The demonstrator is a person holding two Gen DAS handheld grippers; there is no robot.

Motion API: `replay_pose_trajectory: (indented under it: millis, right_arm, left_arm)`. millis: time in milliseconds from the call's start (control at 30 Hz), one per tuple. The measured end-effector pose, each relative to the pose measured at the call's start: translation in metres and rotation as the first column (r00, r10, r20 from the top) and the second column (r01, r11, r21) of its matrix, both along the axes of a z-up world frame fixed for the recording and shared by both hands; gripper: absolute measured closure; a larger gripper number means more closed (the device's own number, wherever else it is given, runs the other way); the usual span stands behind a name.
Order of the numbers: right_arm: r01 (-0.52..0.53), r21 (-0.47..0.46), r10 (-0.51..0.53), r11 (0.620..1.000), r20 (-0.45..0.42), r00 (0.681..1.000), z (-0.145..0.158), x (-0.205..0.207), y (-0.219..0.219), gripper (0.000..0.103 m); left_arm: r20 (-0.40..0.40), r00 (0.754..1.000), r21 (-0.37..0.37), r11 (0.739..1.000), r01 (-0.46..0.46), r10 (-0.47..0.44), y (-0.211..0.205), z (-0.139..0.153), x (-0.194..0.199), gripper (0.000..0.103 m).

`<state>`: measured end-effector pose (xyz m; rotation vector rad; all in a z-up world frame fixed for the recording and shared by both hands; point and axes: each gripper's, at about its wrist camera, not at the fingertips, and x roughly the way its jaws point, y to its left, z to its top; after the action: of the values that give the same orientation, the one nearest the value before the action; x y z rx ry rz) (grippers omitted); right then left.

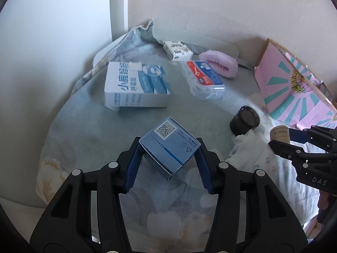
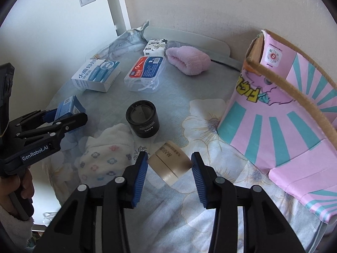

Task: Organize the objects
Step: 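Carry the blue box and cream jar into the cardboard box and open both tools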

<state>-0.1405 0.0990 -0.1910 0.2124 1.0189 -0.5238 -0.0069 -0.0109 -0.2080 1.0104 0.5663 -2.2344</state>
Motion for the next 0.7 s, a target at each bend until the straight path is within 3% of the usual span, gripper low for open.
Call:
replay_pose_trajectory:
  millis: [200,233,433,700]
  right_arm:
    - [-0.001,-0.02,0.001,1.0,0.01,1.0,0.022,-0.002,0.008,0.064]
    - [0.002,-0.021,-0.002,1.0,0.013,1.0,0.027,-0.002,0.009,0.064]
    - [0.021,-0.019,-0.02,1.0,0.031,0.999,0.054,-0.007,0.016,0.064]
    - [0.068,-0.022,-0.067,0.997,0.055,0.996,0.09,-0.023,0.018,0.064]
  left_arm:
    - [-0.022,1.0,0.014,1.0,0.002,-0.001,0.001,0.026,0.002,0.057]
    - [-0.025,0.998,0.016,0.998,-0.056,0.057,0.001,0.032,0.002,0.057]
    - [-0.028,0.999,0.005,0.999,-0.047,0.047,0.006,0.065,0.0,0.057]
    - [-0.036,0.999,0.002,0.999,0.035,-0.035,0.018,0.102,-0.014,0.057]
